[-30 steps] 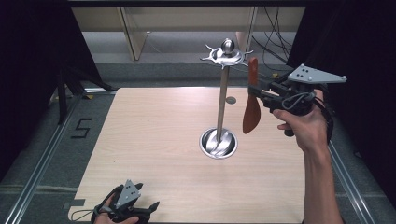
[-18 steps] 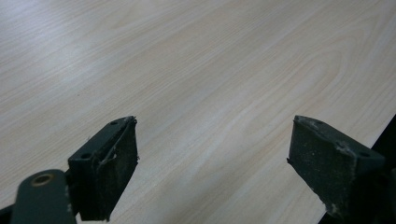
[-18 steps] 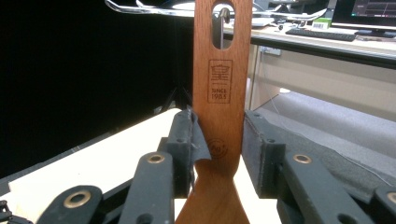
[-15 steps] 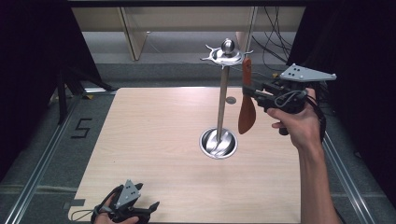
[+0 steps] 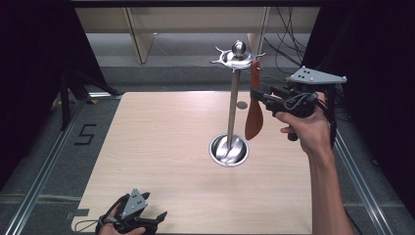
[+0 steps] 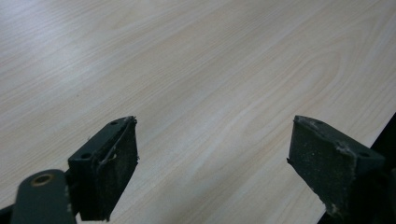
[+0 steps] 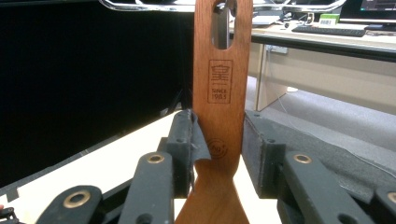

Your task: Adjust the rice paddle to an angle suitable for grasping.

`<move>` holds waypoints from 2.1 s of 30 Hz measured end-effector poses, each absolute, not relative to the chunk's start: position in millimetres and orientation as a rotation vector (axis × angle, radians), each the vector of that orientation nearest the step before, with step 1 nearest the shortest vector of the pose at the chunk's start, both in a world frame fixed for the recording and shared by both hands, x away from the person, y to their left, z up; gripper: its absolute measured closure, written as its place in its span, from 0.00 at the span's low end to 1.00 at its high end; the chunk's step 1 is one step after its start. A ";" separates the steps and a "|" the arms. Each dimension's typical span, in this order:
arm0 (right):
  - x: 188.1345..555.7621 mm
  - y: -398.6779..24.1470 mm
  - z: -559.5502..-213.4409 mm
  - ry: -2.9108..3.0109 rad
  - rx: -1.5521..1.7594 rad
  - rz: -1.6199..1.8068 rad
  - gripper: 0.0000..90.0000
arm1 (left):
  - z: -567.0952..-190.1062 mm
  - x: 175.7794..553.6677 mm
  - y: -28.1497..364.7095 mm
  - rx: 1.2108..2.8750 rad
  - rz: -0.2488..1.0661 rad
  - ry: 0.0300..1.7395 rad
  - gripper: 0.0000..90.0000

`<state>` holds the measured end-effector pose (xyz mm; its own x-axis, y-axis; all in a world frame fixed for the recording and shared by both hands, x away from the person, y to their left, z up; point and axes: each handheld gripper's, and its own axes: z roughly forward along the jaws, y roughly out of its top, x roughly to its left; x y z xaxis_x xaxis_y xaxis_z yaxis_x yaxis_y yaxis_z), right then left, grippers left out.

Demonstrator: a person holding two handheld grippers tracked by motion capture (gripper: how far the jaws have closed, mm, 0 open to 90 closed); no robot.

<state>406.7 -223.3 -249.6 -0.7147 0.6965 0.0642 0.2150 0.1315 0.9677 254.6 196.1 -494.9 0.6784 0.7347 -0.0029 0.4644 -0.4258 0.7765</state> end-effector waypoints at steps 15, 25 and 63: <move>388.2 -241.9 -263.8 1.965 0.881 1.649 0.57 | -495.0 254.4 196.1 2.095 0.433 0.922 0.17; 367.5 -252.6 -282.6 1.982 0.919 1.588 0.51 | -495.2 254.9 196.6 2.111 0.439 0.925 0.17; 349.1 -264.2 -365.2 2.122 1.015 1.405 0.42 | -494.9 257.4 194.6 2.094 0.424 0.922 0.17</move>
<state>349.1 -264.2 -365.2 -0.6572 0.7511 0.0624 0.3507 0.2314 0.9075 257.4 194.6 -494.9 0.6793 0.7338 -0.0116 0.4687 -0.4217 0.7762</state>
